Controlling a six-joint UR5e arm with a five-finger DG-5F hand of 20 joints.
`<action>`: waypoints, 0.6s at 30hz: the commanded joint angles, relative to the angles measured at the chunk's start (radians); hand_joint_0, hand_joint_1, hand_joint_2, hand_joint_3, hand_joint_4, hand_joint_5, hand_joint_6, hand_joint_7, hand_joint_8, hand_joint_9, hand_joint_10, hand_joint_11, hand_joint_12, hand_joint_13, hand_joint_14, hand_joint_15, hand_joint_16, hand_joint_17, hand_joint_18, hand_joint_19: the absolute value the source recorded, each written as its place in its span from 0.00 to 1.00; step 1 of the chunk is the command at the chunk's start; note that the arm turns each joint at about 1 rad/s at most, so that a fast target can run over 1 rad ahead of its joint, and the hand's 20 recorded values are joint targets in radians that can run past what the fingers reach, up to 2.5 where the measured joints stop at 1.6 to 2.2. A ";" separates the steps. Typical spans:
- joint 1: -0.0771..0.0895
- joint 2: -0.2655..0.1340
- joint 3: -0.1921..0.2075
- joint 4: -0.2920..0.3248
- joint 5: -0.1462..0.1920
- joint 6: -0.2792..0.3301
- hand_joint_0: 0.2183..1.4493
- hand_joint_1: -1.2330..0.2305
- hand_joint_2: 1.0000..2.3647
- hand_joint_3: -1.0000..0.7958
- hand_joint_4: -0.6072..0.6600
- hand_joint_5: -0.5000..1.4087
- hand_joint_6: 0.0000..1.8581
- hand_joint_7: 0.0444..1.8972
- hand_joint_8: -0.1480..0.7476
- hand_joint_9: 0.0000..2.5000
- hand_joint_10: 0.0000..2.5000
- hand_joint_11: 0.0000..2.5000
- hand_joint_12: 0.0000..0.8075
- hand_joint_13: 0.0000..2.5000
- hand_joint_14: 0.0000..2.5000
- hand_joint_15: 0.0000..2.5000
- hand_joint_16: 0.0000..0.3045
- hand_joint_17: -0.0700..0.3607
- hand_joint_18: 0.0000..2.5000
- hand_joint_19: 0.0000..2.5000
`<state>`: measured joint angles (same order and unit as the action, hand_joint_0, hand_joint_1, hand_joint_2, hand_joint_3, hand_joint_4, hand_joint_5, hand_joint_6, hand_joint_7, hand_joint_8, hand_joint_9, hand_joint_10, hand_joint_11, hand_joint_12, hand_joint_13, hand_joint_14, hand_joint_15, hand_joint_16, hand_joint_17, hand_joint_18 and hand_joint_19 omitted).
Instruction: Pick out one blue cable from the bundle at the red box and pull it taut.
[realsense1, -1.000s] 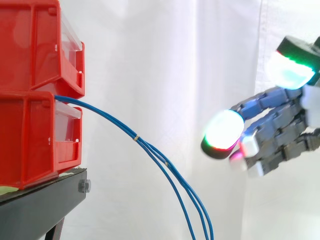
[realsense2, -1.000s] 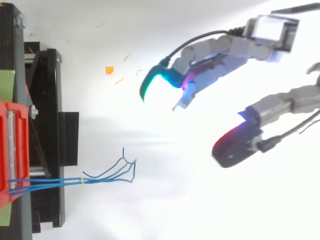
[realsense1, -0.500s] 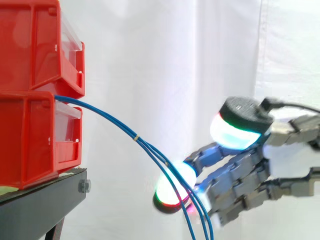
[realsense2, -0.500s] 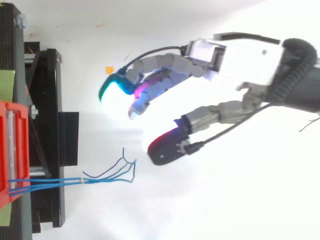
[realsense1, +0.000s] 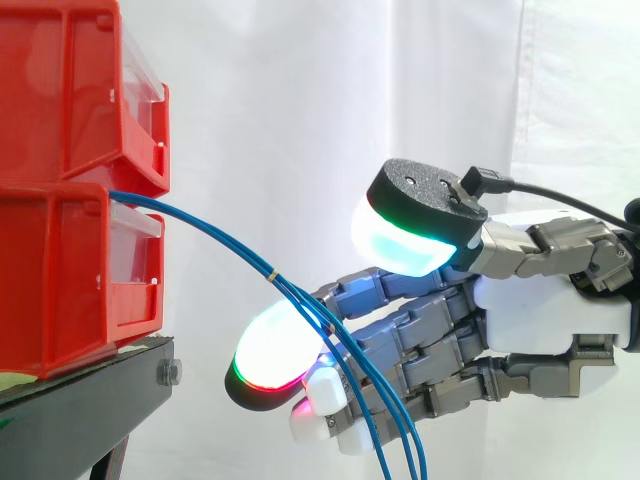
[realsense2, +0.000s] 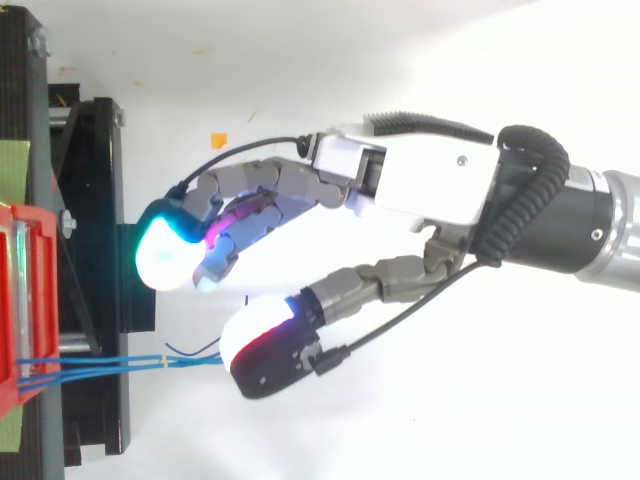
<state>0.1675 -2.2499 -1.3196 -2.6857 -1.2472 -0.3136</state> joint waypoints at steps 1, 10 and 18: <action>0.014 -0.002 0.000 0.023 0.002 0.002 0.24 0.44 0.00 0.28 0.67 0.18 0.27 0.41 0.47 0.32 0.01 0.20 0.37 0.26 0.00 0.08 0.14 0.38 0.20 0.15; 0.033 -0.057 0.003 0.078 -0.005 0.074 0.25 0.42 0.00 0.28 0.68 0.18 0.27 0.42 0.47 0.33 0.01 0.21 0.37 0.27 0.00 0.09 0.13 0.38 0.21 0.16; 0.047 -0.065 0.003 0.121 -0.001 0.131 0.27 0.43 0.00 0.28 0.66 0.19 0.27 0.45 0.47 0.34 0.01 0.22 0.36 0.28 0.00 0.11 0.13 0.37 0.21 0.17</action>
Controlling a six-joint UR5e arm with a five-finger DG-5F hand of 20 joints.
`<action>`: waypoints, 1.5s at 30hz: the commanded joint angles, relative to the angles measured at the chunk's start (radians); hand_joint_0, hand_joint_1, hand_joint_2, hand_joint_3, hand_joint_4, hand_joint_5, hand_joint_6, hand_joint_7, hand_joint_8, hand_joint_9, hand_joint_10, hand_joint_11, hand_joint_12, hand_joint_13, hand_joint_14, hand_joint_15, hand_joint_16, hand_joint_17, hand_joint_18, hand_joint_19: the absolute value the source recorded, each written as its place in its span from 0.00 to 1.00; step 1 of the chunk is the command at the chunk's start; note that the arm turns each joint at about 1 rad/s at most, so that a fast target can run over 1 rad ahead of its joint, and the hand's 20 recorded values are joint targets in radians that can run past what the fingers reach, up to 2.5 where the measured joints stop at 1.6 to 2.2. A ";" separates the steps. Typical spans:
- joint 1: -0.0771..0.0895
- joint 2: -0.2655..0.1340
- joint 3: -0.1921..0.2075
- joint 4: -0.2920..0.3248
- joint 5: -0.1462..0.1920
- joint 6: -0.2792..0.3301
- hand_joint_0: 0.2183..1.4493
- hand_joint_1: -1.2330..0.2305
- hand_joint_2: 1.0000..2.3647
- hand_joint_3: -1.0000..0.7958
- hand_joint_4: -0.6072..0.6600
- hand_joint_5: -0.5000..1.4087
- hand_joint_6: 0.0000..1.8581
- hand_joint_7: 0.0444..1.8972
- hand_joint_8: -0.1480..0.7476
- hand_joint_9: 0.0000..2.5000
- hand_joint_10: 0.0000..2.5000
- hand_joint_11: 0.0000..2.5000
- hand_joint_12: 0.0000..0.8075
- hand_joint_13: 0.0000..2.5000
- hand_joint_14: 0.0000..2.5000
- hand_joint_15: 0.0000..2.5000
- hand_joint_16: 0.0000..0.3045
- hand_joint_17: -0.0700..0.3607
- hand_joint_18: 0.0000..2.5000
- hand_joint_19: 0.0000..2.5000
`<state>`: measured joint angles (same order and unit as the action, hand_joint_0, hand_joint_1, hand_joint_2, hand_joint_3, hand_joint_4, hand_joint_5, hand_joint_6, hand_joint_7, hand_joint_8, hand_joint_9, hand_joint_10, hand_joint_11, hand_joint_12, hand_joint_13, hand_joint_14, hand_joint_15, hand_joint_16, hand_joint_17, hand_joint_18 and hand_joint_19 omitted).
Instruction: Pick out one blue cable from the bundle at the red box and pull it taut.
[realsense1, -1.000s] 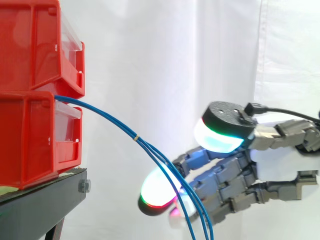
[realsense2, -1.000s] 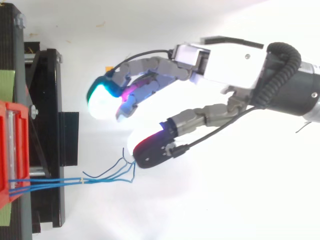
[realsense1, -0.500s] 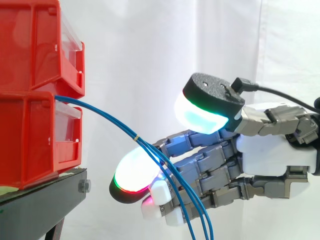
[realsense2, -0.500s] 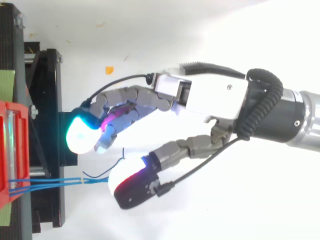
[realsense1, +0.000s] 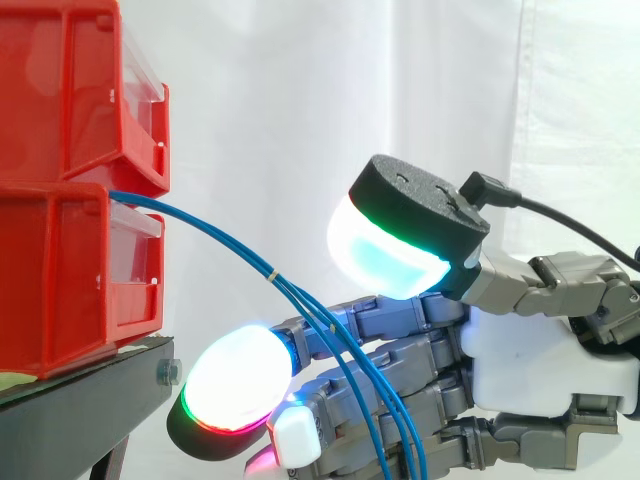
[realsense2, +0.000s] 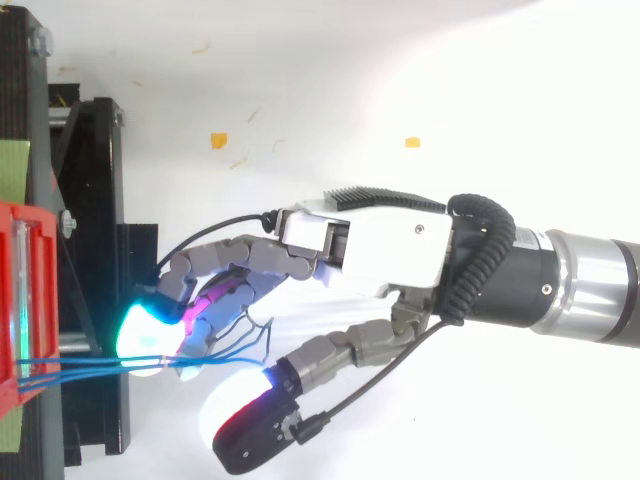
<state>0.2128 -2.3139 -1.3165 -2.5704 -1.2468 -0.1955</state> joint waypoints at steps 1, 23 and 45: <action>0.002 -0.001 0.000 0.009 -0.003 0.016 0.27 0.43 0.00 0.28 0.66 0.19 0.27 0.46 0.47 0.34 0.01 0.22 0.36 0.28 0.00 0.11 0.13 0.37 0.21 0.17; -0.006 -0.001 0.020 0.004 -0.006 0.050 0.33 0.40 0.01 0.36 0.55 0.20 0.27 0.59 0.47 0.35 0.01 0.25 0.35 0.29 0.00 0.12 0.13 0.36 0.22 0.19; 0.002 -0.001 0.031 0.001 -0.005 0.051 0.33 0.33 0.01 0.44 0.51 0.18 0.39 0.47 0.47 0.37 0.01 0.29 0.37 0.32 0.01 0.15 0.13 0.37 0.26 0.20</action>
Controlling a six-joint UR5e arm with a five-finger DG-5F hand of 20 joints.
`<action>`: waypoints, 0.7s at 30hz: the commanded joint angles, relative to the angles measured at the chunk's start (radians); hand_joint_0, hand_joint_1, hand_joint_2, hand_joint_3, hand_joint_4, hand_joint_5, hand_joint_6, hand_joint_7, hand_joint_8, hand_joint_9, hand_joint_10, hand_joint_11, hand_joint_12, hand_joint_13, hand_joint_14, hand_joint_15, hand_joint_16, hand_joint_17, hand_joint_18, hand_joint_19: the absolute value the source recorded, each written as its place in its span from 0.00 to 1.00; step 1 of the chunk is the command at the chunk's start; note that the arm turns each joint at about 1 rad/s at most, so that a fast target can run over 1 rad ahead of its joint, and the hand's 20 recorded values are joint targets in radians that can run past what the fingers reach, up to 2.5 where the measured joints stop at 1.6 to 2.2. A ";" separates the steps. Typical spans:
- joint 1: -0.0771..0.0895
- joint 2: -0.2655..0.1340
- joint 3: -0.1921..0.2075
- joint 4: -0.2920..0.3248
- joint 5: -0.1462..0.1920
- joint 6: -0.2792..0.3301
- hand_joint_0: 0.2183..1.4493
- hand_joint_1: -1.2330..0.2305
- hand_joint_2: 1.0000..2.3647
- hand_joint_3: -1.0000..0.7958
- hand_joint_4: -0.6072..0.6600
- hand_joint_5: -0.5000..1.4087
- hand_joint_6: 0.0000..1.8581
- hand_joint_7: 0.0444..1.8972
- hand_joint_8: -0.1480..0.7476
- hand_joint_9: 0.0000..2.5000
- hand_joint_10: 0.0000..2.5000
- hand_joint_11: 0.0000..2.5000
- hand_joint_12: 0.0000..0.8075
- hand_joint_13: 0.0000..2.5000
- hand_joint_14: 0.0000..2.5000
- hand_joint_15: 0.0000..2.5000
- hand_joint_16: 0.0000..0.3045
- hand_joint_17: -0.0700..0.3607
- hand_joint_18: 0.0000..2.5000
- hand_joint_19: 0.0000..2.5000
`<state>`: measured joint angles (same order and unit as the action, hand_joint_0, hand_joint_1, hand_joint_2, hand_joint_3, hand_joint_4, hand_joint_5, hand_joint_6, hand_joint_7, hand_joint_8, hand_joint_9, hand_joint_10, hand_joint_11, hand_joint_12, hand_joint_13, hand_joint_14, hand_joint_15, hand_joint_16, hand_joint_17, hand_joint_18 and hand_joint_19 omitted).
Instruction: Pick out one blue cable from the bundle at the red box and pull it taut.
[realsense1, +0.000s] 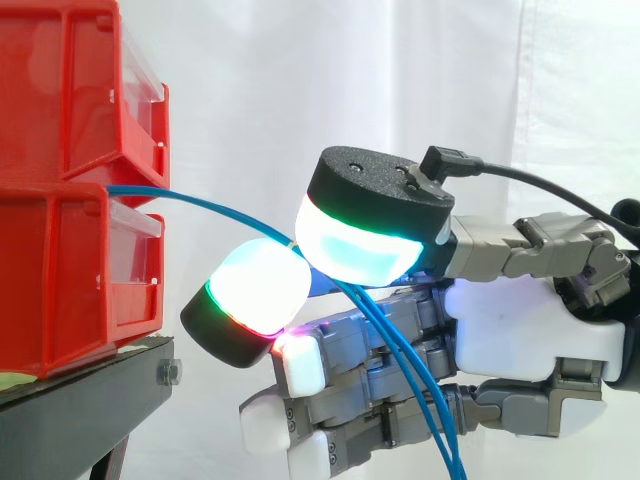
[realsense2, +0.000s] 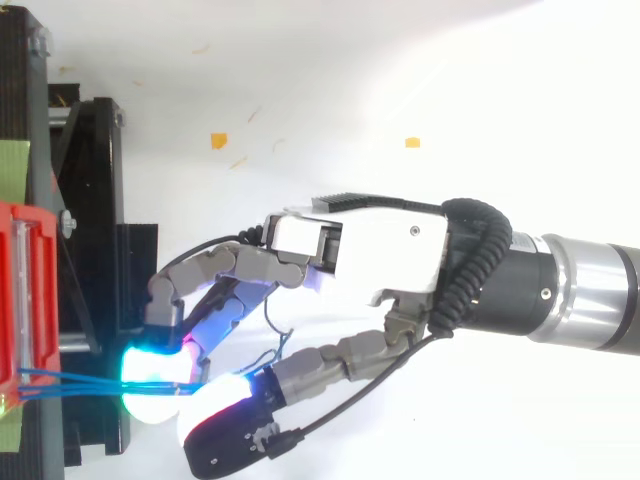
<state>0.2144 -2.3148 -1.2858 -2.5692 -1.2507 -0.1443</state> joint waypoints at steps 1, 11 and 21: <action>0.000 0.000 -0.001 -0.002 -0.001 0.000 0.33 0.32 0.01 0.43 0.51 0.18 0.40 0.45 0.48 0.37 0.01 0.29 0.37 0.32 0.01 0.15 0.13 0.37 0.26 0.20; -0.001 0.000 -0.001 -0.009 -0.001 0.000 0.29 0.37 0.01 0.37 0.55 0.17 0.47 0.41 0.50 0.41 0.01 0.32 0.39 0.34 0.01 0.15 0.13 0.38 0.27 0.21; -0.020 0.002 0.002 -0.054 -0.026 0.066 0.31 0.35 0.02 0.47 0.50 0.18 0.51 0.44 0.50 0.47 0.01 0.38 0.39 0.36 0.01 0.16 0.13 0.37 0.29 0.21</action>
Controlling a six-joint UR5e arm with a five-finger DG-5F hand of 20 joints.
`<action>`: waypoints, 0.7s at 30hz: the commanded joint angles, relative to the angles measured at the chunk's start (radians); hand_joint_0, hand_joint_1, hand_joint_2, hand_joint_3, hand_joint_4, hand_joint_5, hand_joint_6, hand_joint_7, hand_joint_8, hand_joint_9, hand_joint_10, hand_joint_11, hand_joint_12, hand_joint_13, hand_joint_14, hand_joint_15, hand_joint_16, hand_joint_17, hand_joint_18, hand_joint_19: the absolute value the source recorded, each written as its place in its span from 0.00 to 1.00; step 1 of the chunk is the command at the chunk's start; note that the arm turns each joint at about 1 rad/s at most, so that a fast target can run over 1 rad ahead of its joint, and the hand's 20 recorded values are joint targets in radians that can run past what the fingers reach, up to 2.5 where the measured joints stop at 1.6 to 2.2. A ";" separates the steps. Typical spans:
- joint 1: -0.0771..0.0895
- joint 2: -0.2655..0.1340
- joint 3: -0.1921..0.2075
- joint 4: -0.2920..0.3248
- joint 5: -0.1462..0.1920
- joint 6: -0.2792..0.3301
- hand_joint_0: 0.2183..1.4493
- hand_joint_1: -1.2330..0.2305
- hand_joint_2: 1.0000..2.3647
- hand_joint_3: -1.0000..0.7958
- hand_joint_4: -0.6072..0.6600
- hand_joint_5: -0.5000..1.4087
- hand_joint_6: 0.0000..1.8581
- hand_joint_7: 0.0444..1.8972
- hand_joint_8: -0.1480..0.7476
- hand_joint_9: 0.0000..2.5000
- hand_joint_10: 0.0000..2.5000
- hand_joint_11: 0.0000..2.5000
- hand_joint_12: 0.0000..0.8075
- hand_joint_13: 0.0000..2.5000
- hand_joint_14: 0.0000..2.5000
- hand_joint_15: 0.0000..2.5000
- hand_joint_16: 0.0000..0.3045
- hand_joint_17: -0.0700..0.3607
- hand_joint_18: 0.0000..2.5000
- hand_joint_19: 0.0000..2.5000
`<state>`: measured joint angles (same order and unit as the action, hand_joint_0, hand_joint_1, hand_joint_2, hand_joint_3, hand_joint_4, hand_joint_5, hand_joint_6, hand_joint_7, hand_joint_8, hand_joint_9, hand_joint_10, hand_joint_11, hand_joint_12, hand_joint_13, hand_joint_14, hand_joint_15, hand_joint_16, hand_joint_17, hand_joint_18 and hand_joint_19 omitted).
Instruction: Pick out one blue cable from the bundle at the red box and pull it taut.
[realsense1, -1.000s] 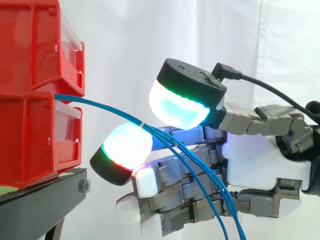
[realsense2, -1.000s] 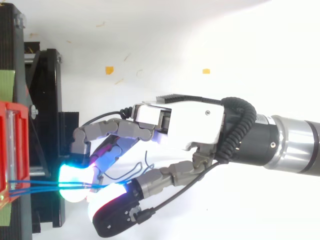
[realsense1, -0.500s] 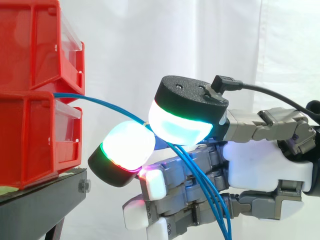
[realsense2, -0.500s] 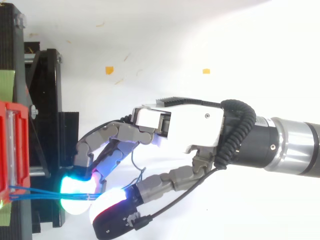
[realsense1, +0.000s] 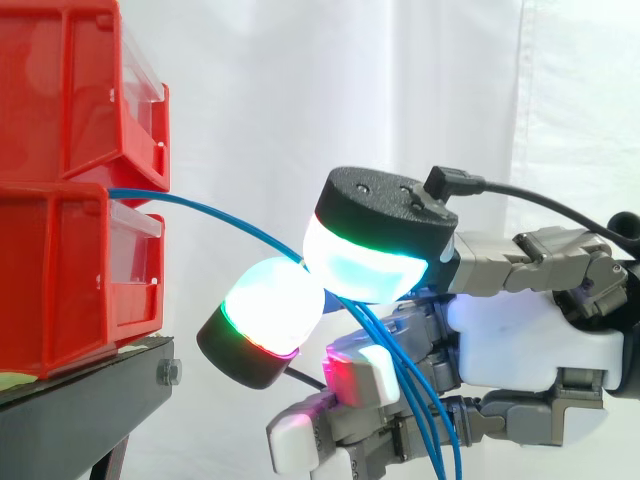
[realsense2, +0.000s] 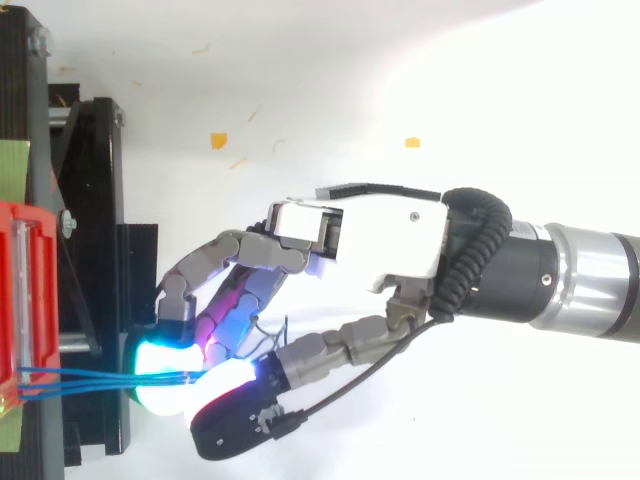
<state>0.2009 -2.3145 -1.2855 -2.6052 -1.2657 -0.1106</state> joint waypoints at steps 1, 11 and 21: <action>-0.008 0.001 0.003 -0.022 -0.012 0.042 0.31 0.35 0.02 0.47 0.49 0.18 0.52 0.44 0.50 0.47 0.01 0.38 0.39 0.36 0.01 0.16 0.13 0.37 0.30 0.21; -0.051 0.001 0.071 -0.168 -0.066 0.098 0.38 0.28 0.01 0.38 0.43 0.18 0.52 0.49 0.49 0.50 0.01 0.41 0.39 0.37 0.01 0.16 0.13 0.37 0.33 0.20; -0.094 0.001 0.137 -0.279 -0.104 0.095 0.37 0.31 0.00 0.28 0.46 0.19 0.52 0.48 0.48 0.51 0.01 0.41 0.38 0.39 0.01 0.17 0.12 0.36 0.34 0.20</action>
<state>0.1170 -2.3133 -1.1564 -2.8696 -1.3606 -0.0129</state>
